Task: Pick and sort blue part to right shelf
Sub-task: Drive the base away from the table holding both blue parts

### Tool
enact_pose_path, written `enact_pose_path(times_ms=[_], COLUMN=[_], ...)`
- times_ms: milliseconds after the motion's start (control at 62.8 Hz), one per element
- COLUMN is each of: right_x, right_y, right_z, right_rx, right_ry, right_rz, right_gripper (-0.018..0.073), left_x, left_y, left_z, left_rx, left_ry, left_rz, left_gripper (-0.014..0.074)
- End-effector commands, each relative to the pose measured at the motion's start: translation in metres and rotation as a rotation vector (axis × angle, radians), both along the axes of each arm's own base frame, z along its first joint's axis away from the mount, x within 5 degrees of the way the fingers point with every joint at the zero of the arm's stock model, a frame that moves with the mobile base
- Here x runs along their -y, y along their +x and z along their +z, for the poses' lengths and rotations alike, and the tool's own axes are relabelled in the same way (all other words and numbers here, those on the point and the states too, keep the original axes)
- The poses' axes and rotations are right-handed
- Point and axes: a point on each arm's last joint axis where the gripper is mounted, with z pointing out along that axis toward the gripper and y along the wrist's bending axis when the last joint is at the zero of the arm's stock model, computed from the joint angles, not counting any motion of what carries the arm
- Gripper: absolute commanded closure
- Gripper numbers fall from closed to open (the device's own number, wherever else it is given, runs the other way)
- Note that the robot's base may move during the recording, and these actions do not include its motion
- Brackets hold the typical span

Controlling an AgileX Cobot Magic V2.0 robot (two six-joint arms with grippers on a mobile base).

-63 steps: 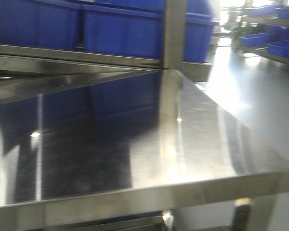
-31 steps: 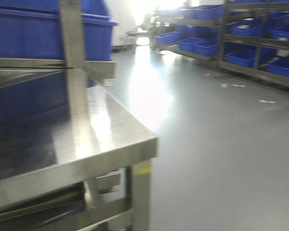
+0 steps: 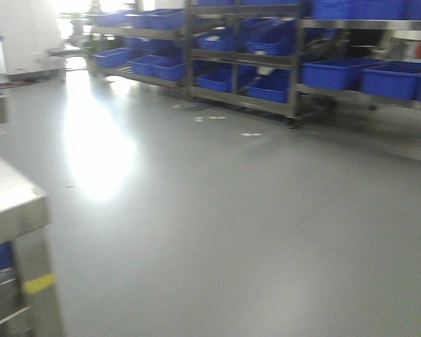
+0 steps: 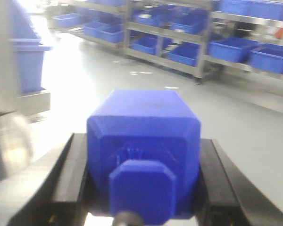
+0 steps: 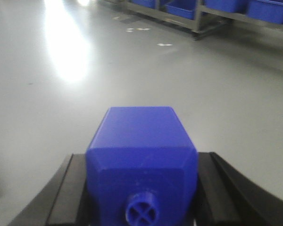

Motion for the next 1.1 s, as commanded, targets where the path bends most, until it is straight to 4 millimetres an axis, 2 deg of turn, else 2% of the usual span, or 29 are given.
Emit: enact_pose_path(times_ms=[0, 1083], right_x=[0.0005, 0.0005], right_y=[0.0006, 0.0006], right_z=[0.0194, 0.0194], right_rx=[0.129, 0.129], right_ry=[-0.003, -0.003], right_rz=[-0.002, -0.002], right_gripper=[0.0273, 0.0273], left_x=[-0.0005, -0.0005], left_y=[-0.0008, -0.0008], left_z=[0.0199, 0.0199], left_rx=[0.131, 0.131], left_ry=[-0.016, -0.016], left_rz=[0.004, 0.004], left_gripper=[0.0386, 0.0386])
